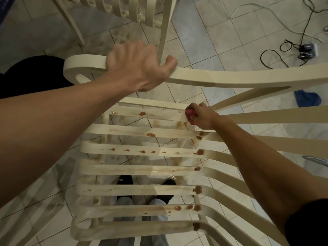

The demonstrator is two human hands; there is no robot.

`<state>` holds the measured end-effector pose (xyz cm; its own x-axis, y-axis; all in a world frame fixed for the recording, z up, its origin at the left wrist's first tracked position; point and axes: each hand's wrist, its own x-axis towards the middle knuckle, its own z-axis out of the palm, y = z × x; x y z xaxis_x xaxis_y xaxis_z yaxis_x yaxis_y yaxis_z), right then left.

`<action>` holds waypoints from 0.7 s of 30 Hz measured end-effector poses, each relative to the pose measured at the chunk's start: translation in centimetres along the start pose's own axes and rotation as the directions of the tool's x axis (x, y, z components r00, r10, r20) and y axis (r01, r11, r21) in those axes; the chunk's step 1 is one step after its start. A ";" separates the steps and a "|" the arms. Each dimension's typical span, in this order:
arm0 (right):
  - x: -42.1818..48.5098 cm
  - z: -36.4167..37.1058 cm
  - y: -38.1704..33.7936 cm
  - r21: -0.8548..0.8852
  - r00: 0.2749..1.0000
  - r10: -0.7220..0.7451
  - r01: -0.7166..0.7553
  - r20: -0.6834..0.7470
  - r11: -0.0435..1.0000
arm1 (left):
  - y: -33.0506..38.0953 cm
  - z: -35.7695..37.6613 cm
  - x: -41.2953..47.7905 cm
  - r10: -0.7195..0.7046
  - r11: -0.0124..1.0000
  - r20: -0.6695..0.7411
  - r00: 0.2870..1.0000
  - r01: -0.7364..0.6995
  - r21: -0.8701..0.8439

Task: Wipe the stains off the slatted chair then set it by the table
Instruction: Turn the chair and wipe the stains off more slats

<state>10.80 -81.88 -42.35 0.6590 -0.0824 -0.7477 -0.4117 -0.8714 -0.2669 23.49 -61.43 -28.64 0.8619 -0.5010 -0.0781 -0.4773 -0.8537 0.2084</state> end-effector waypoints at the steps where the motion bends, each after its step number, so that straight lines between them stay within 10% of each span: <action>1: -0.1 0.4 -0.6 0.014 1.000 -0.015 0.016 -0.020 1.000 | 0.0 0.0 0.0 0.000 1.000 -0.001 1.000 0.000 0.001; 13: 0.1 4.1 -10.3 0.061 0.969 -0.111 0.127 -0.219 0.990 | 0.3 0.0 -0.1 -0.004 1.000 0.001 1.000 0.004 0.020; 21: -1.1 4.1 -4.3 0.023 0.944 -0.138 0.152 -0.299 0.988 | 0.3 -0.2 -0.1 -0.007 1.000 0.010 1.000 0.007 0.020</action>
<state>9.29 -76.04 -42.84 0.8674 -0.1020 -0.4871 -0.3210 -0.8626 -0.3911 23.27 -61.60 -28.34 0.8633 -0.4966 -0.0895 -0.4749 -0.8596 0.1884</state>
